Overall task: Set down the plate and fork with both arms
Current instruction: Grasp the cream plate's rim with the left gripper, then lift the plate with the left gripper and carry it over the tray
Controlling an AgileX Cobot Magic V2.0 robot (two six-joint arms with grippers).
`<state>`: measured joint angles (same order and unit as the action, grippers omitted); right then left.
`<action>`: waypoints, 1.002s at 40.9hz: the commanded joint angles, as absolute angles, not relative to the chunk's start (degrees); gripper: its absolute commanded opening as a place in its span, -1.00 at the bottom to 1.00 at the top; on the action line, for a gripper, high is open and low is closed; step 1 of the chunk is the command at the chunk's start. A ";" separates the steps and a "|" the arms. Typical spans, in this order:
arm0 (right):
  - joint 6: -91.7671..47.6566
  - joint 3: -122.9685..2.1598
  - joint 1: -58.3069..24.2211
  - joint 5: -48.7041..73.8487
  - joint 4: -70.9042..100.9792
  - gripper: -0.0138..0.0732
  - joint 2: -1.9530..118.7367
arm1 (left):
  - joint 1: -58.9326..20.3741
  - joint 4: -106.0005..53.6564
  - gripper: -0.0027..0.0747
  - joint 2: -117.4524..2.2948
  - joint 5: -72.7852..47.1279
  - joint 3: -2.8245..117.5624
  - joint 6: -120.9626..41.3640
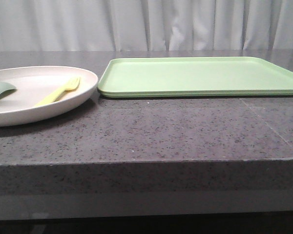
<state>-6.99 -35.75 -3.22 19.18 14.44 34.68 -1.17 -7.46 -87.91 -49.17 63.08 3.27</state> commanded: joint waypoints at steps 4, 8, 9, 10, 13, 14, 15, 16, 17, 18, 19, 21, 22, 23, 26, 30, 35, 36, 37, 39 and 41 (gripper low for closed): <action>-7.40 -37.93 -3.25 15.76 14.84 0.75 34.92 | -1.08 -7.86 -0.98 -86.21 -48.20 64.63 3.12; -7.40 -37.93 -3.25 15.76 14.84 0.75 34.92 | 0.40 -12.17 -0.98 -85.27 -48.37 64.63 -0.77; -7.40 -37.93 -3.25 15.76 14.84 0.75 34.92 | 1.26 -14.26 -0.98 -85.00 -48.50 64.63 -2.37; -7.40 -37.93 -3.25 15.76 14.84 0.75 34.92 | 2.04 -16.94 -0.98 -84.85 -48.62 64.63 -4.23; -7.40 -37.93 -3.25 15.76 14.84 0.75 34.92 | 4.84 -23.66 -0.98 -84.26 -48.91 64.63 -8.60; -7.40 -37.93 -3.25 15.76 14.84 0.75 34.92 | 5.72 -25.58 -0.98 -84.10 -49.02 64.63 -9.82; -7.40 -37.93 -3.25 15.76 14.84 0.75 34.92 | 6.87 -27.42 -0.98 -83.82 -49.06 64.63 -11.00; -7.40 -37.93 -3.25 15.76 14.84 0.75 34.92 | 7.72 -29.75 -0.98 -83.73 -49.43 64.63 -12.37; -7.40 -37.93 -3.25 15.76 14.84 0.75 34.92 | 8.56 -31.40 -0.98 -83.58 -49.72 64.63 -13.38; -7.40 -37.93 -3.25 15.83 14.84 0.75 34.92 | 9.61 -33.05 -0.98 -83.21 -50.05 64.63 -14.52; -7.40 -37.93 -3.25 15.83 14.84 0.75 34.92 | 10.30 -35.09 -0.98 -83.15 -50.62 64.63 -15.88; -7.40 -37.93 -3.25 15.88 14.84 0.75 34.92 | 11.75 -37.96 -0.98 -82.71 -51.40 64.63 -17.63; -7.40 -37.93 -3.25 15.93 14.84 0.75 34.92 | 12.26 -39.74 -0.98 -82.59 -51.84 64.63 -18.62; -7.40 -37.93 -3.25 15.93 14.84 0.75 34.92 | 12.81 -41.05 -0.98 -82.42 -52.10 64.63 -19.26; -7.40 -37.93 -3.25 15.93 14.84 0.75 34.92 | 13.44 -45.11 -0.98 -81.81 -52.49 64.79 -20.68; -7.40 -37.93 -3.25 15.93 14.84 0.75 34.92 | 12.76 -47.98 -0.98 -81.82 -53.14 65.87 -21.05; -7.40 -37.93 -3.25 15.99 14.84 0.75 34.92 | 8.32 -48.11 -0.98 -82.16 -52.59 68.54 -21.05; -7.40 -37.93 -3.25 15.99 14.84 0.75 34.92 | 7.35 -48.11 -0.98 -82.32 -52.32 69.15 -21.05; -7.40 -37.93 -3.25 15.99 14.84 0.75 34.92 | 6.33 -48.11 -0.98 -82.75 -51.97 69.80 -21.05; -7.40 -37.93 -3.25 15.99 14.84 0.75 34.92 | 3.34 -48.11 -0.98 -83.48 -51.14 71.51 -20.89; -7.40 -37.93 -3.25 15.93 14.84 0.75 34.92 | 0.70 -48.11 -0.98 -84.58 -50.36 73.77 -19.94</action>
<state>-6.99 -35.75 -3.22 20.10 14.44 34.68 4.74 -43.34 -85.26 -52.77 69.21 -21.01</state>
